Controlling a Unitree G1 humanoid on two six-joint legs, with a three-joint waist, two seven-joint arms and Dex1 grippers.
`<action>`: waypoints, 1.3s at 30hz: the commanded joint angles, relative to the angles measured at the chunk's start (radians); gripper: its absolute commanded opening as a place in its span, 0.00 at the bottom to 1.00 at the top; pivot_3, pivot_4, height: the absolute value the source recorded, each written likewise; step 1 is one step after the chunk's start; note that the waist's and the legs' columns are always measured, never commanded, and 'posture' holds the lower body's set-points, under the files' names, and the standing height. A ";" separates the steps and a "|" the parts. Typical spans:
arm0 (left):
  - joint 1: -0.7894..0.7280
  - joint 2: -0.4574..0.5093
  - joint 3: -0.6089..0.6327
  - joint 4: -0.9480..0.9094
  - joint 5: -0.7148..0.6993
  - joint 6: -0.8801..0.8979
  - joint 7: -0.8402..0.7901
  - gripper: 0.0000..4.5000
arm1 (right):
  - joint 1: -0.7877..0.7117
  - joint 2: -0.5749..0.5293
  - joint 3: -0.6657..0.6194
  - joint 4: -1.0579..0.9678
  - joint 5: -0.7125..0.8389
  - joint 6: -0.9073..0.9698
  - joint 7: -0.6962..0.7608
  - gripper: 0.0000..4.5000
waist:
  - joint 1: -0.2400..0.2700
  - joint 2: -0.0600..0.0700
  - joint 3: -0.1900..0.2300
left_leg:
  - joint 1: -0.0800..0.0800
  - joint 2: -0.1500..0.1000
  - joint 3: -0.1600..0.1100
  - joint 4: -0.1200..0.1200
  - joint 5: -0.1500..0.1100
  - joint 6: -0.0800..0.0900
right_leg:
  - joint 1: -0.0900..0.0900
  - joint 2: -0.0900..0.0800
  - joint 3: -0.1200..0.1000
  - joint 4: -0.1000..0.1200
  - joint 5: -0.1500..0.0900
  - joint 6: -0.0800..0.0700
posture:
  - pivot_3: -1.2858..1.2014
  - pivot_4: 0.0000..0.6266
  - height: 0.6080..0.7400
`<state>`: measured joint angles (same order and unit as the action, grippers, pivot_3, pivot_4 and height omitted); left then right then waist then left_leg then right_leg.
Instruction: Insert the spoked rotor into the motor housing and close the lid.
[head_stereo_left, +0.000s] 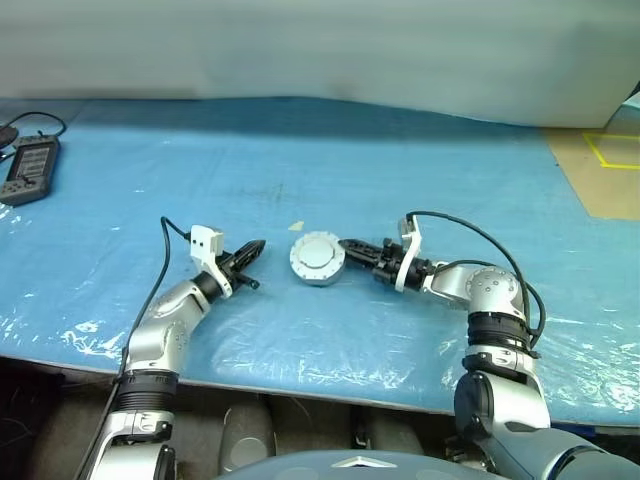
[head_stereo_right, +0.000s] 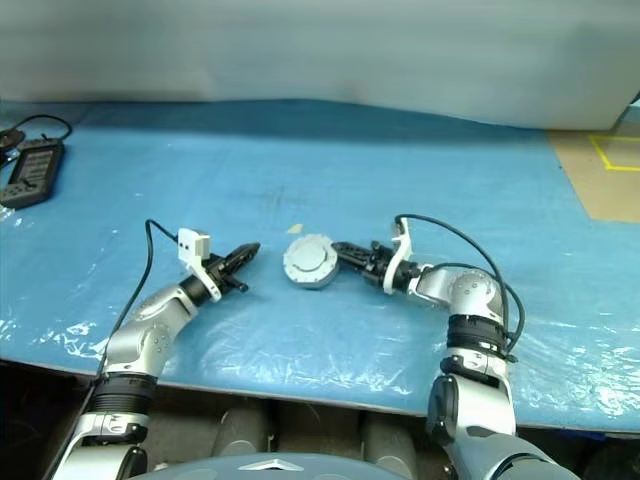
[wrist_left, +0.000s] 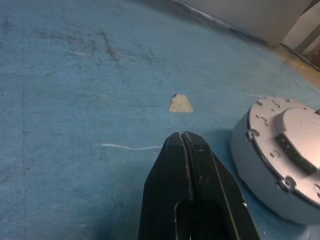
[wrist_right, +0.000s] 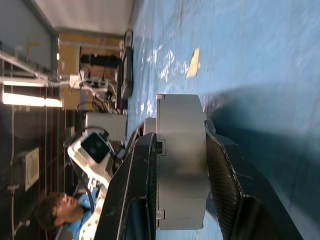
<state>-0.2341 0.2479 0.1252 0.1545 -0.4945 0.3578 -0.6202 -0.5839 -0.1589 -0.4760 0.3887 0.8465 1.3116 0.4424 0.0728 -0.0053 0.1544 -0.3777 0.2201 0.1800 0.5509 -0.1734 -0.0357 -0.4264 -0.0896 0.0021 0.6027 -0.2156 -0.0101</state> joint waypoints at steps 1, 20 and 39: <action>-0.006 -0.019 0.034 -0.049 -0.038 0.063 0.062 0.00 | -0.055 0.014 -0.089 0.017 0.067 -0.030 -0.037 0.24 | -0.001 0.000 0.000 | 0.000 0.000 0.000 0.000 0.000 0.000 | 0.000 0.000 0.000 0.000 0.000 0.000 | 0.52 0.24 1.00; -0.027 -0.171 0.141 -0.155 -0.360 0.226 0.104 0.83 | -0.176 0.073 -0.201 0.003 0.218 -0.096 -0.164 0.24 | -0.002 0.000 0.001 | -0.007 0.000 0.000 0.000 0.000 -0.001 | -0.007 0.000 -0.001 0.002 0.000 0.000 | 0.52 0.24 1.00; -0.104 -0.289 0.208 -0.150 -0.730 0.412 0.213 1.00 | -0.181 0.115 -0.146 -0.129 0.415 -0.050 -0.294 0.24 | -0.002 -0.001 0.002 | -0.007 0.000 -0.001 0.002 0.000 -0.001 | -0.007 0.000 0.000 0.002 0.003 0.004 | 0.52 0.24 1.00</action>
<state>-0.3221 -0.0408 0.3394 0.0234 -1.2006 0.7651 -0.4041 -0.7467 -0.0539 -0.6311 0.3218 1.1867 1.2547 0.1411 0.0711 -0.0066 0.1563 -0.3851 0.2196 0.1792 0.5529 -0.1737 -0.0367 -0.4339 -0.0891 0.0016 0.6051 -0.2128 -0.0058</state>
